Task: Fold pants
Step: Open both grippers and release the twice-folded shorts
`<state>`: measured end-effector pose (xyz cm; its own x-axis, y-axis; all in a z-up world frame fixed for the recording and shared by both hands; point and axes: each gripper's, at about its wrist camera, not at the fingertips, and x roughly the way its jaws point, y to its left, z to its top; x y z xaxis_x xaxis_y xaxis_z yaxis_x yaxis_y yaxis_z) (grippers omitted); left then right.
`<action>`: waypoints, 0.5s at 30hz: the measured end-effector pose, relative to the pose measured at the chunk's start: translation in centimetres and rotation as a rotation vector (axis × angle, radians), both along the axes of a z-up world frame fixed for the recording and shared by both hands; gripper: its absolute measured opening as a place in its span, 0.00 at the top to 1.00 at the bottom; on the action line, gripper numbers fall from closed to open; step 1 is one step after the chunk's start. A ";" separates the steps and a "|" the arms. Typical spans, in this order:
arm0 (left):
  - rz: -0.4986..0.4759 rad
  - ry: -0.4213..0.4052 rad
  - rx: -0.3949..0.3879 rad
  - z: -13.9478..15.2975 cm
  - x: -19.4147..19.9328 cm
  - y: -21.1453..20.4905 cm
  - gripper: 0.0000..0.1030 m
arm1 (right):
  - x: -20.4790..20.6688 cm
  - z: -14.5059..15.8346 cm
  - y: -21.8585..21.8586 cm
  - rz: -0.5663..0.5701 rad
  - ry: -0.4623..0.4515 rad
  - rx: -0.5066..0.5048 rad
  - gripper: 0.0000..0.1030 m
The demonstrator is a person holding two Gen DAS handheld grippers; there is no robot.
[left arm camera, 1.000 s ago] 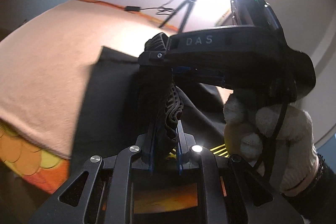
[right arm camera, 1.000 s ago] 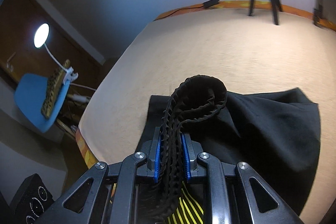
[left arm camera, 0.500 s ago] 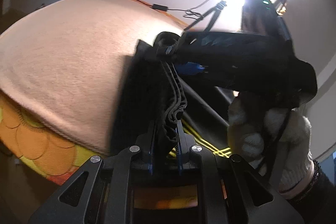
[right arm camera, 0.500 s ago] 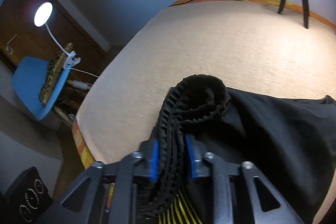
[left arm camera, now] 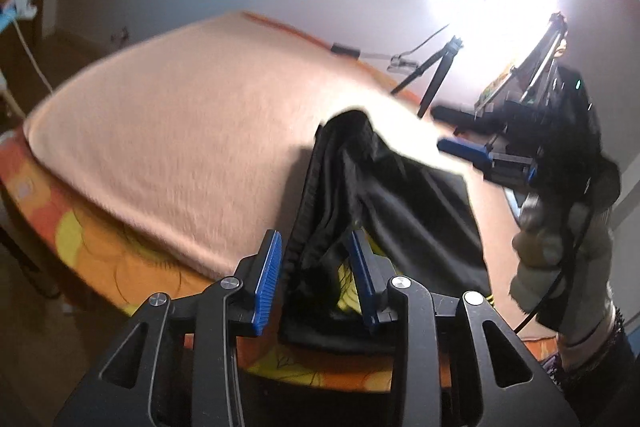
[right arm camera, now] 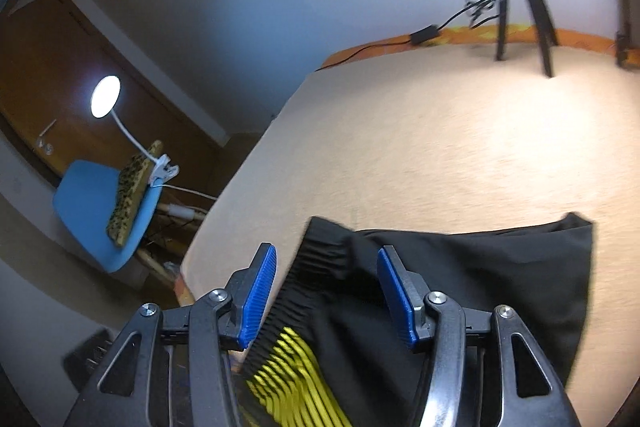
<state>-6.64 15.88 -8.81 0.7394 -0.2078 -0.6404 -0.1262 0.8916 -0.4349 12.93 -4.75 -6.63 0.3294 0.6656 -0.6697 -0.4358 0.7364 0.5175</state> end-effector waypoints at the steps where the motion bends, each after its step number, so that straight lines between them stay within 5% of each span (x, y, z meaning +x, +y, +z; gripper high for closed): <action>1: -0.003 -0.020 0.009 0.7 0.1 -0.1 0.67 | 0.0 0.2 -0.6 -0.010 -0.011 -0.013 0.45; 11: -0.153 -0.014 0.083 1.7 7.0 -4.6 0.67 | 1.9 -1.2 -5.0 -0.142 -0.082 -0.220 0.45; 15: -0.203 0.038 0.025 0.2 9.3 -4.8 0.67 | 3.1 -2.5 -6.7 -0.183 -0.058 -0.257 0.45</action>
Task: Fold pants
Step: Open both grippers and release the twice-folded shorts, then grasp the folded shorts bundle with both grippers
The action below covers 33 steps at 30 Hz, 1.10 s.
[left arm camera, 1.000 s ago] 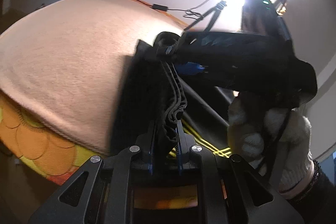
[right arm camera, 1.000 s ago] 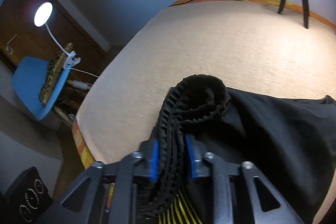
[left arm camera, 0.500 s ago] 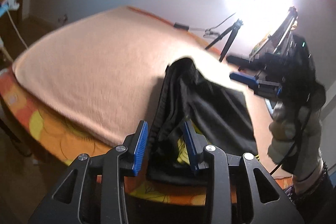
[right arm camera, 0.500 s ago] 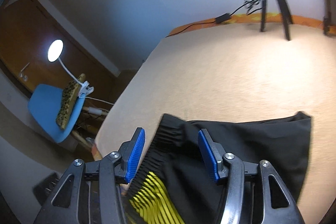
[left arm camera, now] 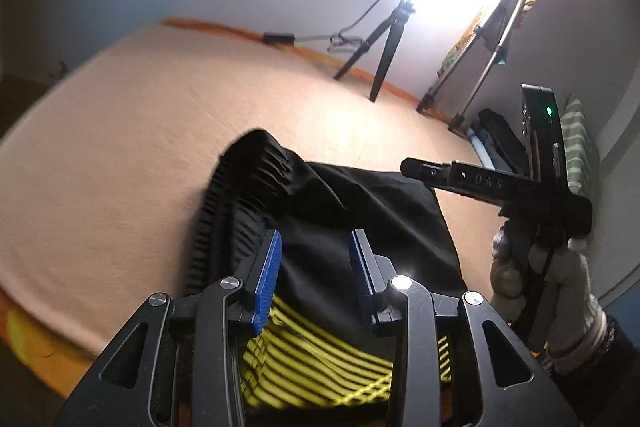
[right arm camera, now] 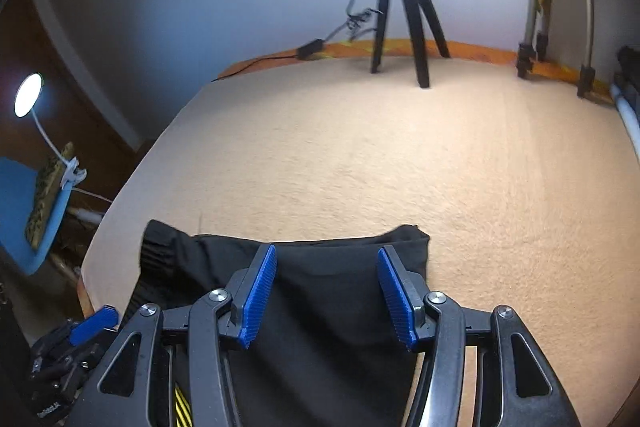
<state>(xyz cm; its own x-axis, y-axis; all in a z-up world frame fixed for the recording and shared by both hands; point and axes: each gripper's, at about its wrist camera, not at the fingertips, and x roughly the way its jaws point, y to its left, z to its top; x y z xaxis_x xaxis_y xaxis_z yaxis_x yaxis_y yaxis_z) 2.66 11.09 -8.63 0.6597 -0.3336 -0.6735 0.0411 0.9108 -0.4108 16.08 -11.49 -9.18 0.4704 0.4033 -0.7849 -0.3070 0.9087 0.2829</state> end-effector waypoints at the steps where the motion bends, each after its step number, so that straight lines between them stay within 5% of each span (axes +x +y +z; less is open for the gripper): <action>1: 0.000 0.019 -0.006 -0.4 0.5 0.2 0.67 | 0.3 -0.4 -0.3 0.004 0.010 -0.010 0.45; 9: 0.149 0.069 0.038 -1.8 0.2 4.0 0.67 | 2.2 -2.4 0.1 0.031 0.014 -0.159 0.51; 11: 0.170 0.084 -0.035 -2.0 -0.2 5.3 0.67 | 2.6 -2.9 0.1 0.027 0.020 -0.165 0.51; 15: 0.197 0.069 -0.060 -1.2 0.0 6.2 0.66 | 2.7 -2.7 -0.7 0.013 0.036 -0.119 0.50; 17: 0.193 0.054 -0.060 -0.5 0.5 6.2 0.49 | 2.4 -2.5 -1.2 0.007 0.041 -0.099 0.49; 22: 0.129 0.070 -0.025 0.3 3.3 5.0 0.36 | 1.6 -2.1 -3.8 -0.014 0.076 -0.001 0.35; 28: 0.087 0.140 0.050 -1.5 6.3 4.1 0.34 | 1.7 -3.5 -7.0 -0.035 0.189 0.155 0.34; 33: 0.105 0.185 0.056 -3.5 7.8 4.8 0.33 | 1.5 -3.6 -7.2 -0.006 0.174 0.181 0.33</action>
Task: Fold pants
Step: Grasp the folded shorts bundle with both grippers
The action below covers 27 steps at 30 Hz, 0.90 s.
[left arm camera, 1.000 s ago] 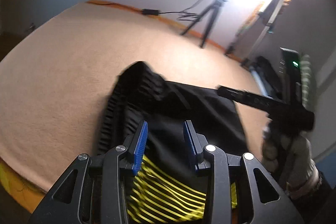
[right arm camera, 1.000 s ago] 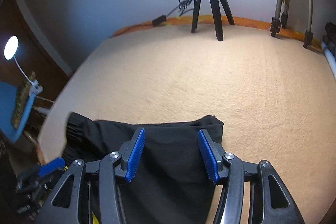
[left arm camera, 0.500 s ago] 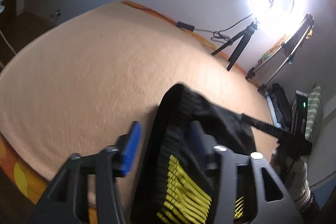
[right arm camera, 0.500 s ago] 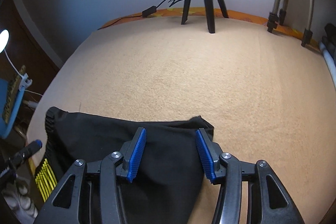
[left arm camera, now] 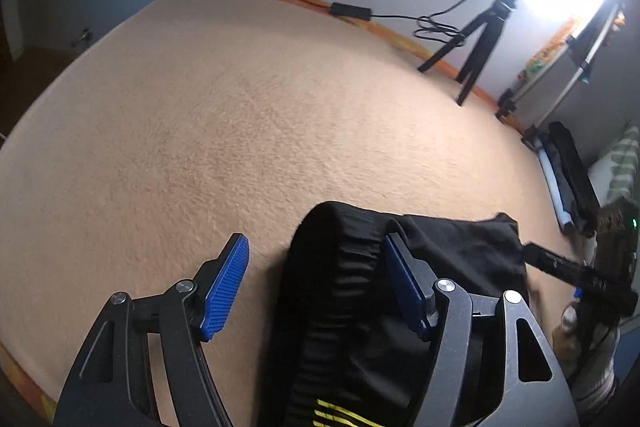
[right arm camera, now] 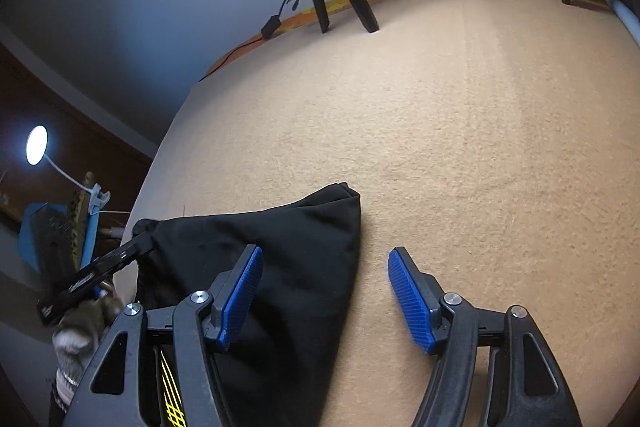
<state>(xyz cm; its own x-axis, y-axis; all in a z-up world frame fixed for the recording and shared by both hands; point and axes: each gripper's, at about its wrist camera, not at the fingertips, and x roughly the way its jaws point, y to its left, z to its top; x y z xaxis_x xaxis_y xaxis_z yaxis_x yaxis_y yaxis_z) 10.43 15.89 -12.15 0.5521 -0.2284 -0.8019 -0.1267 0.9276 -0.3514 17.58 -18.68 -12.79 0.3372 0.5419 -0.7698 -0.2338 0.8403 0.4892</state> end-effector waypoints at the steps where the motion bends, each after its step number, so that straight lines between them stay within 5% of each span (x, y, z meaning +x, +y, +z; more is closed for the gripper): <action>1: 0.005 0.004 -0.013 -0.3 0.2 0.2 0.33 | -0.1 0.0 0.2 0.007 -0.010 -0.002 0.33; 8: -0.021 0.001 -0.005 -0.5 0.3 0.2 0.33 | 0.0 -0.1 0.5 0.040 -0.052 0.026 0.33; 10: -0.022 -0.020 -0.015 -0.6 0.0 0.3 0.34 | 0.1 -0.3 0.5 0.038 -0.057 0.041 0.42; 12: -0.022 -0.036 -0.007 -0.6 -0.4 0.3 0.38 | 0.2 -0.4 0.7 0.052 -0.051 0.055 0.46; 15: -0.050 -0.041 0.007 -0.7 -0.3 -0.4 0.65 | 0.2 -0.5 1.0 0.068 -0.060 0.064 0.48; 18: -0.063 -0.059 0.087 -0.5 -0.3 -1.7 0.66 | 0.1 -0.6 1.6 0.075 -0.061 0.070 0.56; 23: -0.061 -0.075 0.088 -0.3 -0.5 -1.6 0.75 | -0.5 -0.9 2.9 0.105 -0.069 0.056 0.82; 27: -0.059 -0.094 0.105 0.1 -1.0 -1.8 0.79 | -0.9 -0.6 3.5 0.106 -0.082 0.047 0.87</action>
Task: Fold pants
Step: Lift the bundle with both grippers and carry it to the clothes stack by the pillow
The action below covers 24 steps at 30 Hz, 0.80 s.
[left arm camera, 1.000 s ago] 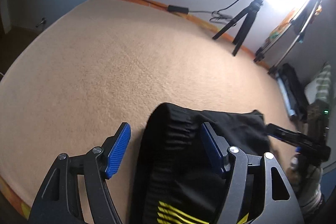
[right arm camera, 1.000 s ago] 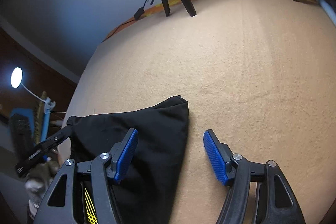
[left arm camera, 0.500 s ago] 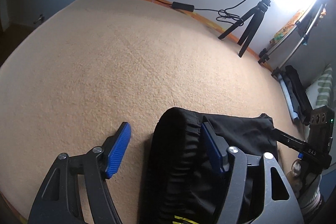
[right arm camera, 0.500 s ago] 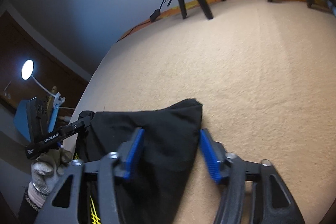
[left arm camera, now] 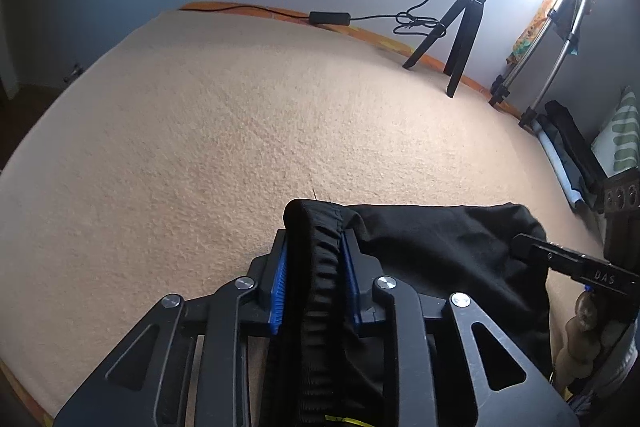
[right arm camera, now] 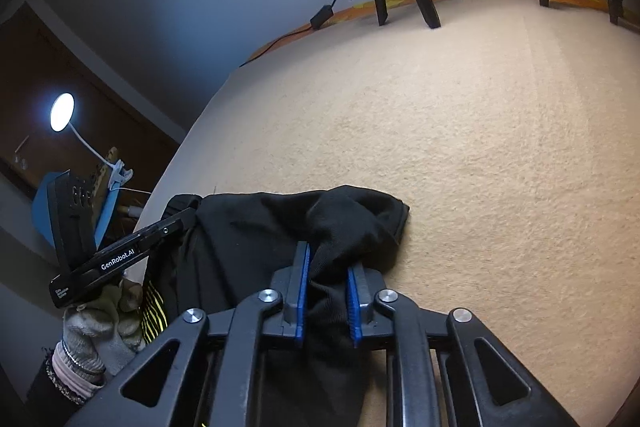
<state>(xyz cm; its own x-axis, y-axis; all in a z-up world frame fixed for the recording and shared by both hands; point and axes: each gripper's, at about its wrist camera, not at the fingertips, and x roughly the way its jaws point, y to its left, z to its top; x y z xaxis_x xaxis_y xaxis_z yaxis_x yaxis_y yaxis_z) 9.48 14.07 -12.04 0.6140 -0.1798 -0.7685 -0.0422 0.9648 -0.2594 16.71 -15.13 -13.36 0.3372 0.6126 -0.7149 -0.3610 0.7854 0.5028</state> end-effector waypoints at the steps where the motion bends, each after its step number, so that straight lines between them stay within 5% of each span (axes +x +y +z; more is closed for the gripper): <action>1: -0.002 -0.007 0.001 0.2 -0.1 0.0 0.80 | -0.2 0.3 0.1 -0.002 -0.013 -0.006 0.88; 24: -0.006 -0.291 -0.059 9.3 -7.2 -3.3 0.85 | -8.5 12.0 -2.2 -0.032 -0.327 -0.020 0.95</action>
<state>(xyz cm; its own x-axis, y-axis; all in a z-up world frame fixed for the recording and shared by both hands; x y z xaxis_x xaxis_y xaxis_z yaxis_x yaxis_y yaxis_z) 2.25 10.81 -2.72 0.8059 -0.2238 -0.5481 0.0484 0.9476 -0.3158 8.21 -17.33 -1.34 0.5698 0.5850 -0.5772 -0.4754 0.8075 0.3491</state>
